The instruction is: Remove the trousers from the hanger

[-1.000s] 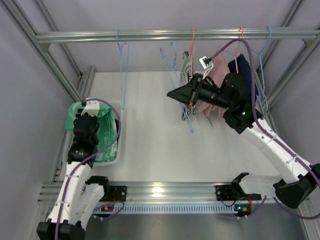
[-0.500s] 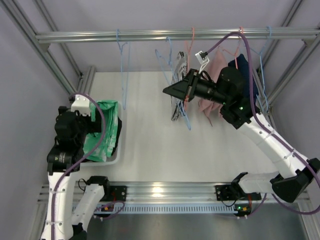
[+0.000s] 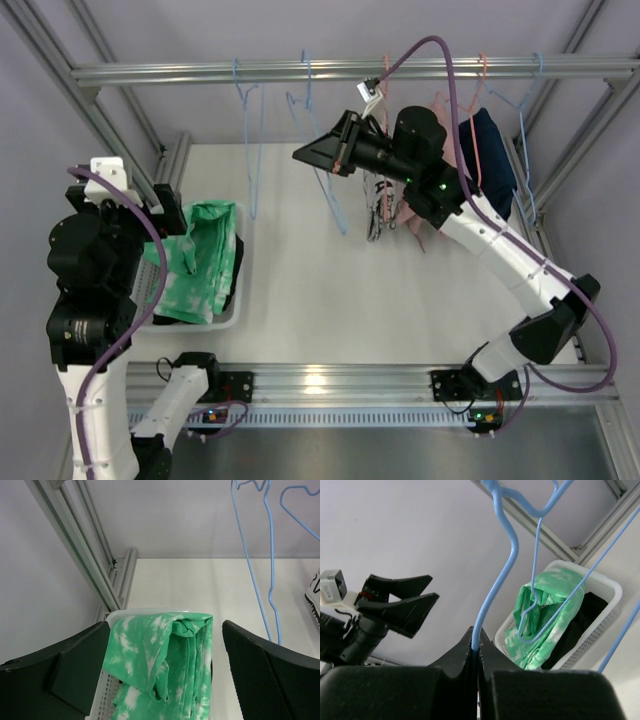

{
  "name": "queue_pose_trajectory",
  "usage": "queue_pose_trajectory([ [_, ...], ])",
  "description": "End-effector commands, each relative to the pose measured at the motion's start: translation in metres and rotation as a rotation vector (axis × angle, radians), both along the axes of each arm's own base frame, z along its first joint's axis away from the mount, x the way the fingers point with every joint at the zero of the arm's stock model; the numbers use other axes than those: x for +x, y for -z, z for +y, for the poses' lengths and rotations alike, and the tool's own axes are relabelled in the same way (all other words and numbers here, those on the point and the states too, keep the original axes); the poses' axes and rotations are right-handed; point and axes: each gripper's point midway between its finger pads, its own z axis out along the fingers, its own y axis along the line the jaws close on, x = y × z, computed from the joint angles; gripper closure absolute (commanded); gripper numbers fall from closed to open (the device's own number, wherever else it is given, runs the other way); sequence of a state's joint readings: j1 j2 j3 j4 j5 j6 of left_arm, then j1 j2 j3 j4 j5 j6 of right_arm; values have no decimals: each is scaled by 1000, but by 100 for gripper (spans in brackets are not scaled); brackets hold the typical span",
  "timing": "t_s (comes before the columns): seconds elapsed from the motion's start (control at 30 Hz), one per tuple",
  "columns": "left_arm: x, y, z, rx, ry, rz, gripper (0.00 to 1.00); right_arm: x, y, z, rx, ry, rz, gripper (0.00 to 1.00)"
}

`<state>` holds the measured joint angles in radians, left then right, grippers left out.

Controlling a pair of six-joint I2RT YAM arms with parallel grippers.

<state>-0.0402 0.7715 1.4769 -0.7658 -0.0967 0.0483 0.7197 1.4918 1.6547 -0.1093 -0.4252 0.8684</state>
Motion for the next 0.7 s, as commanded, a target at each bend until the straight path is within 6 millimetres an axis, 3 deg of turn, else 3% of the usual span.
queue_pose_trajectory([
  [0.0, 7, -11, -10, -80, 33, -30, 1, 10, -24, 9, 45, 42, 7, 100],
  [0.03, 8, -12, -10, -86, 34, -31, 1, 20, -15, 14, 30, 62, 33, 100],
  [0.23, 10, -17, -13, -105, 46, -36, 1, 43, -7, 32, 31, 80, 61, 100],
  [0.37, 10, -17, -12, -105, 40, -36, 1, 52, 0, 38, 24, 93, 67, 100],
  [0.5, 9, -17, -13, -105, 43, -39, 1, 55, 22, 42, -13, 91, 100, 100],
  [0.63, 10, -13, -16, -111, 62, -34, 1, 53, 41, 41, -41, 83, 120, 95],
  [0.67, 12, -11, -18, -110, 74, -24, 1, 51, 40, 39, -42, 82, 112, 80],
])
